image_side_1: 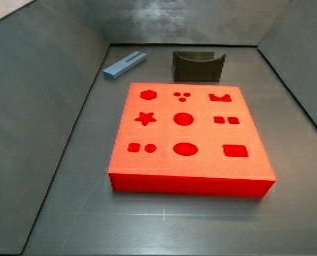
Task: Pick up the double-square object. Move up. Place the double-square object on the fixture. Regrasp the double-square object. Move to above the board. Insert the double-square object.
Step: Pick up the double-square object.
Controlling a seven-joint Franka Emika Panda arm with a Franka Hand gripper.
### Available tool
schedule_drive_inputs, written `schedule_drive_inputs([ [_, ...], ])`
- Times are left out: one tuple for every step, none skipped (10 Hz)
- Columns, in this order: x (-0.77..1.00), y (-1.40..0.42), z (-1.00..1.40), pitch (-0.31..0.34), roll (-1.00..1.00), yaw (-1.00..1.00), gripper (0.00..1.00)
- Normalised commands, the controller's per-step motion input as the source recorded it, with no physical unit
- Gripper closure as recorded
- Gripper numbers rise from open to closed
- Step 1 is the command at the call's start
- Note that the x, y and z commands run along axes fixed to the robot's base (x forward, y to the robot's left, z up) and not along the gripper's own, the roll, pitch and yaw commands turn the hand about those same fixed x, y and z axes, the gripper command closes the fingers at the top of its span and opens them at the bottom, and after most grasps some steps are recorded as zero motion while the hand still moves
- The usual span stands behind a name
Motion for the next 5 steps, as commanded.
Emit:
schedule_drive_inputs([
  [-0.31,0.19,-0.53,0.000,-0.06,-0.67,0.00],
  [-0.31,0.15,-0.55,0.000,-0.09,-0.69,0.00],
  [-0.41,0.13,-0.56,-0.060,-0.11,-0.65,0.00],
  [-0.44,0.24,-0.59,-0.190,-0.15,-0.49,0.00],
  [-0.43,0.27,-0.49,-0.289,-0.19,-0.32,0.00],
])
